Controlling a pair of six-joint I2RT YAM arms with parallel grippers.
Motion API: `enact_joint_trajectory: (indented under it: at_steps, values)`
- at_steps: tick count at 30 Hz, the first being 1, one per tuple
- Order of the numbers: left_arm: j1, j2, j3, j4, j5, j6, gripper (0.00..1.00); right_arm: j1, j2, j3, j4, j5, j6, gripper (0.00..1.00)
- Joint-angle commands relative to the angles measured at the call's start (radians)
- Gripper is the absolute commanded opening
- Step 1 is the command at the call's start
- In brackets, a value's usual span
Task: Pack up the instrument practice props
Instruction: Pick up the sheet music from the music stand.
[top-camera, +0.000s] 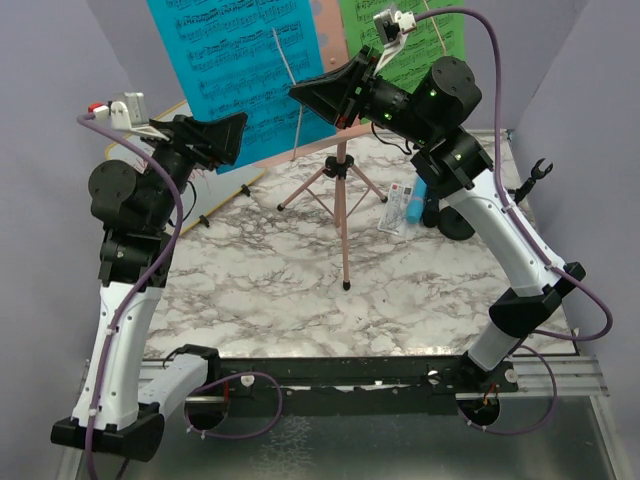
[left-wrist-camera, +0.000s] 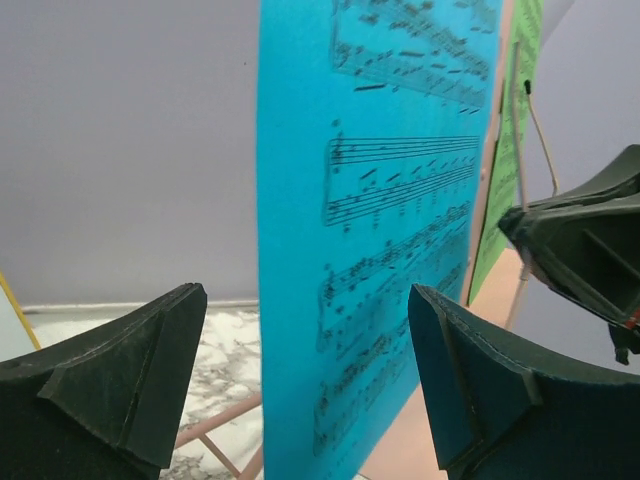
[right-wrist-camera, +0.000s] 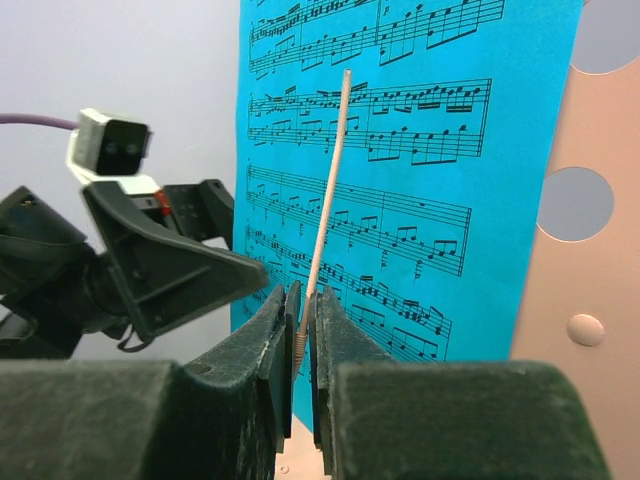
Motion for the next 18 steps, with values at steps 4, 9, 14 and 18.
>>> enact_joint_trajectory:
  at_steps: [4, 9, 14, 18]
  values:
    - [0.003, 0.019, -0.018, 0.138, 0.100, -0.059, 0.79, -0.002, -0.018, -0.017, -0.008, -0.008, -0.032, 0.14]
    - [0.003, -0.019, -0.021, 0.177, 0.168, -0.059, 0.63, -0.002, -0.017, -0.019, -0.004, -0.011, -0.030, 0.14]
    - [0.003, -0.044, -0.018, 0.175, 0.206, -0.072, 0.54, -0.002, -0.009, -0.012, 0.000, -0.014, -0.024, 0.14]
    - [0.003, -0.035, -0.023, 0.206, 0.252, -0.112, 0.48, -0.002, -0.005, -0.009, 0.000, -0.016, -0.021, 0.14]
